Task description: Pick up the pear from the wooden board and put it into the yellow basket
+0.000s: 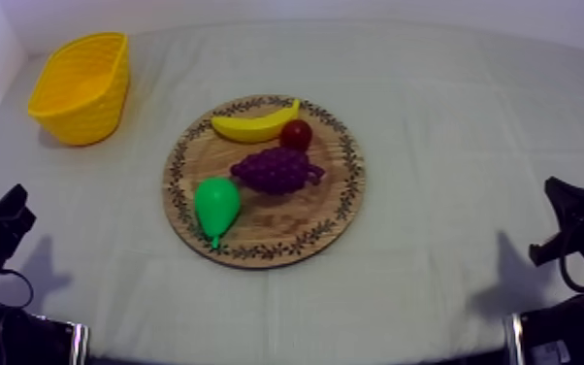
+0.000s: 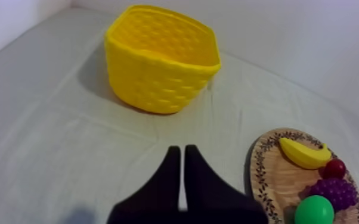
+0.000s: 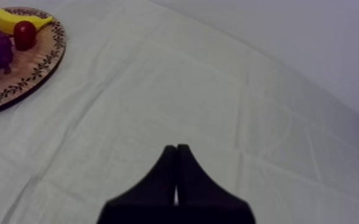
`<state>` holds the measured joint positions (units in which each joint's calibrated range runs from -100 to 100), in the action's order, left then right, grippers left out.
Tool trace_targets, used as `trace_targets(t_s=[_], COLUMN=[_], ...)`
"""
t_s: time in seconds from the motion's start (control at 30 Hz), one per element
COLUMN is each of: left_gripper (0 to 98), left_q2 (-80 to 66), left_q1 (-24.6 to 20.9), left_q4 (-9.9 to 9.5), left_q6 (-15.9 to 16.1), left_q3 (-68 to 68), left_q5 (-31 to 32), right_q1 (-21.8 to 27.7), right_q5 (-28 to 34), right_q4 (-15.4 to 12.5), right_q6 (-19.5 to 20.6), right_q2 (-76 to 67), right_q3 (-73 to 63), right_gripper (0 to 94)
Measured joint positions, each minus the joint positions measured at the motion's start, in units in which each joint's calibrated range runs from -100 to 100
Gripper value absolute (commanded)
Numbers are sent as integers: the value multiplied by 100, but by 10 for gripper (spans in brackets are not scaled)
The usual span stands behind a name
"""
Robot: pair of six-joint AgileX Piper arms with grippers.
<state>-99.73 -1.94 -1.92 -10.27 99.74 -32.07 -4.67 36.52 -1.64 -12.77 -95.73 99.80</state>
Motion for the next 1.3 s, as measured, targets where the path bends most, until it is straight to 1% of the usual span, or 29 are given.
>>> trace_targets(t_s=[0.63,0.77,0.97,1.03,1.1,1.2,1.3], left_gripper=[0,0,0,0,0,0,0], left_q2=[0,0,0,0,0,106,366], left_q1=[0,4,201,264,298,298,276], left_q4=[0,5,40,151,336,679,978], left_q6=[0,-66,-75,-3,146,409,703], left_q3=[0,0,-14,-27,-66,-148,-308], left_q5=[0,-42,-60,-30,-3,-3,-88], right_q1=[0,0,0,0,0,0,0], right_q5=[0,0,0,0,0,0,0], right_q4=[0,0,0,0,0,0,0], right_q6=[-2,-2,-2,-2,-2,-2,-2], right_q2=[0,0,0,0,0,0,0], right_q3=[0,0,0,0,0,0,0], right_gripper=[2,2,2,2,2,2,2])
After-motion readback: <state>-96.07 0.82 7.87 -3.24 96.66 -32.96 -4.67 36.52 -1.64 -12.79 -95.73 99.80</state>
